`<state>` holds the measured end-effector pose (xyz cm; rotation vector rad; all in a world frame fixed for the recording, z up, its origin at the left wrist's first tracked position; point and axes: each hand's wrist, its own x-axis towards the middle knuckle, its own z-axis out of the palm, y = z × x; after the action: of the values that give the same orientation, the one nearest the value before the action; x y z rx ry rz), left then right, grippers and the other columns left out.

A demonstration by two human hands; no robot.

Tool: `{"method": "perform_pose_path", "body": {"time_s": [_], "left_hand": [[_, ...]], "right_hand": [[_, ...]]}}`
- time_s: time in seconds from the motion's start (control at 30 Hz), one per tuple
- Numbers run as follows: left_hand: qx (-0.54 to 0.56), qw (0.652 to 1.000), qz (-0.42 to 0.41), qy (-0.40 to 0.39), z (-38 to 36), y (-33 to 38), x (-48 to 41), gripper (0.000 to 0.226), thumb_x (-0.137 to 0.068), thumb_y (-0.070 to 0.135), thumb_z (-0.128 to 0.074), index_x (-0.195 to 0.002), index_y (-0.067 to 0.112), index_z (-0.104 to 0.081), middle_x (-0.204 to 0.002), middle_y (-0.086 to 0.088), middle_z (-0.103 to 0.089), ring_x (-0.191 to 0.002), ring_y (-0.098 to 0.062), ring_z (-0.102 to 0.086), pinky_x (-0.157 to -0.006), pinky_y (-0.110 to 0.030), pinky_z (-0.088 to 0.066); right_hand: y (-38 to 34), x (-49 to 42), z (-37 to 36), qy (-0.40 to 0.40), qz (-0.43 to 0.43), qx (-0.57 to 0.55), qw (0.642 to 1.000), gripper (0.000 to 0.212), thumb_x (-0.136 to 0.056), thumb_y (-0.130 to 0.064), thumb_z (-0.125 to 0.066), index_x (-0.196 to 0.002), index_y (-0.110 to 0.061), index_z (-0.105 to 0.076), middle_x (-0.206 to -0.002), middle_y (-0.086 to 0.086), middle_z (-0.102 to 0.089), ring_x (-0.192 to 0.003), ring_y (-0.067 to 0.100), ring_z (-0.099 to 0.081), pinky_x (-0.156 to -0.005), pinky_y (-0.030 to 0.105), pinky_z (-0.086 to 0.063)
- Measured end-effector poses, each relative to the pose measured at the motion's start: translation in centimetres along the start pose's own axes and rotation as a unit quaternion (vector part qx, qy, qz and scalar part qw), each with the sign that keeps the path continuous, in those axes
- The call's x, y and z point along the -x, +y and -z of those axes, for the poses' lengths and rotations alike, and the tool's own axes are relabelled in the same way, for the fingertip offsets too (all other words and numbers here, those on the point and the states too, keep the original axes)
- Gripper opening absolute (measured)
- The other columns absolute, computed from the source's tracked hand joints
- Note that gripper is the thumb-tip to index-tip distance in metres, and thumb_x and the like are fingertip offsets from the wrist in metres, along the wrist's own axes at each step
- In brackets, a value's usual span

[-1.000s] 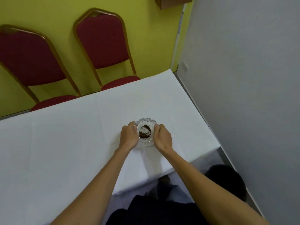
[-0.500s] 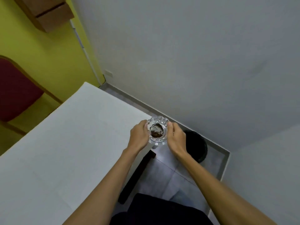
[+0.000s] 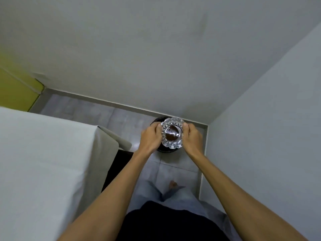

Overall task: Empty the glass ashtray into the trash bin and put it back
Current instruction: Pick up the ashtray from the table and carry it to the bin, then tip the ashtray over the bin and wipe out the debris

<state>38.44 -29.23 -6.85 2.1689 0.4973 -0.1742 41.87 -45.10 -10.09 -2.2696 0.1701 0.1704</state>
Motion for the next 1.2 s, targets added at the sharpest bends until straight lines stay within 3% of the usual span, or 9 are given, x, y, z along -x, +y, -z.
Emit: {"method": "perform_pose_path", "body": {"time_s": [0.17, 0.33, 0.43, 0.63, 0.87, 0.93, 1.07, 1.13, 1.2], "left_hand": [[0.013, 1.000, 0.012, -0.015, -5.6, -4.0, -3.3, 0.034, -0.103, 0.030, -0.040, -0.120, 0.018, -0.068, -0.108, -0.002, -0.074, -0.089, -0.010, -0.060, -0.075, -0.018, -0.037], [0.015, 0.999, 0.033, -0.007, -11.2, -10.8, -8.2, 0.035, -0.104, 0.030, -0.037, -0.115, 0.016, -0.067, -0.099, -0.003, -0.073, -0.086, -0.013, -0.062, -0.071, -0.021, -0.041], [-0.004, 0.999, 0.050, -0.014, -14.8, -15.7, -11.8, 0.036, -0.106, 0.031, -0.031, -0.103, 0.010, -0.061, -0.087, -0.003, -0.065, -0.083, -0.021, -0.064, -0.059, -0.020, -0.038], [-0.057, 0.997, 0.056, -0.008, -20.5, -25.2, -18.0, 0.053, -0.106, 0.038, -0.026, -0.096, 0.002, -0.063, -0.094, -0.017, -0.070, -0.087, -0.032, -0.064, -0.077, -0.042, -0.052], [-0.061, 0.996, 0.057, 0.041, -26.6, -33.8, -22.6, 0.051, -0.105, 0.039, -0.024, -0.100, 0.003, -0.060, -0.101, -0.023, -0.069, -0.094, -0.040, -0.063, -0.076, -0.039, -0.047], [-0.063, 0.995, 0.050, 0.060, -27.7, -35.0, -23.9, 0.051, -0.105, 0.040, -0.025, -0.101, 0.003, -0.061, -0.103, -0.023, -0.069, -0.096, -0.041, -0.063, -0.074, -0.037, -0.045], [-0.068, 0.994, 0.029, 0.081, -28.4, -36.5, -26.3, 0.052, -0.105, 0.042, -0.026, -0.103, 0.004, -0.062, -0.104, -0.023, -0.069, -0.099, -0.042, -0.063, -0.082, -0.043, -0.051], [-0.074, 0.992, 0.026, 0.100, -28.6, -36.9, -27.1, 0.052, -0.104, 0.043, -0.026, -0.103, 0.005, -0.062, -0.105, -0.023, -0.070, -0.099, -0.043, -0.063, -0.082, -0.041, -0.050], [-0.085, 0.988, 0.027, 0.124, -28.9, -37.0, -27.7, 0.052, -0.103, 0.042, -0.026, -0.103, 0.006, -0.063, -0.105, -0.022, -0.070, -0.099, -0.042, -0.064, -0.076, -0.036, -0.043]], "right_hand": [[6.0, -2.5, -4.2, -0.001, -0.033, -0.008, 0.999, 0.039, -0.104, -0.042, -0.037, -0.093, -0.017, -0.065, -0.079, 0.000, -0.067, -0.074, 0.022, -0.064, -0.064, 0.036, -0.049], [11.9, -5.7, -10.7, -0.016, -0.041, -0.001, 0.999, 0.032, -0.105, -0.041, -0.038, -0.086, -0.024, -0.058, -0.065, -0.013, -0.056, -0.060, 0.003, -0.054, -0.053, 0.024, -0.037], [15.5, -8.2, -15.1, -0.037, -0.033, -0.016, 0.999, 0.038, -0.105, -0.038, -0.039, -0.091, -0.015, -0.066, -0.074, -0.004, -0.064, -0.066, 0.012, -0.059, -0.060, 0.028, -0.046], [23.2, -12.1, -23.9, -0.088, -0.027, -0.026, 0.995, 0.036, -0.105, -0.033, -0.035, -0.090, -0.019, -0.065, -0.074, -0.008, -0.066, -0.069, 0.003, -0.060, -0.062, 0.021, -0.044], [29.4, -15.5, -32.4, -0.067, 0.023, -0.002, 0.997, 0.038, -0.107, -0.029, -0.033, -0.104, -0.012, -0.067, -0.083, -0.004, -0.064, -0.068, 0.003, -0.056, -0.055, 0.003, -0.036], [30.4, -16.3, -33.8, -0.063, 0.038, -0.002, 0.997, 0.038, -0.107, -0.030, -0.032, -0.104, -0.012, -0.066, -0.084, -0.002, -0.065, -0.072, 0.010, -0.061, -0.057, 0.005, -0.036], [31.6, -17.7, -34.7, -0.071, 0.096, 0.023, 0.993, 0.036, -0.106, -0.032, -0.032, -0.113, -0.015, -0.063, -0.101, 0.003, -0.069, -0.092, 0.022, -0.067, -0.075, 0.032, -0.052], [32.1, -17.8, -34.6, -0.065, 0.135, 0.063, 0.987, 0.036, -0.104, -0.038, -0.033, -0.129, -0.023, -0.053, -0.118, 0.006, -0.062, -0.097, 0.020, -0.064, -0.084, 0.039, -0.054], [32.7, -16.9, -34.6, -0.067, 0.178, 0.080, 0.978, 0.043, -0.100, -0.048, -0.035, -0.140, -0.032, -0.040, -0.133, 0.003, -0.048, -0.096, 0.015, -0.059, -0.081, 0.037, -0.054]]}}
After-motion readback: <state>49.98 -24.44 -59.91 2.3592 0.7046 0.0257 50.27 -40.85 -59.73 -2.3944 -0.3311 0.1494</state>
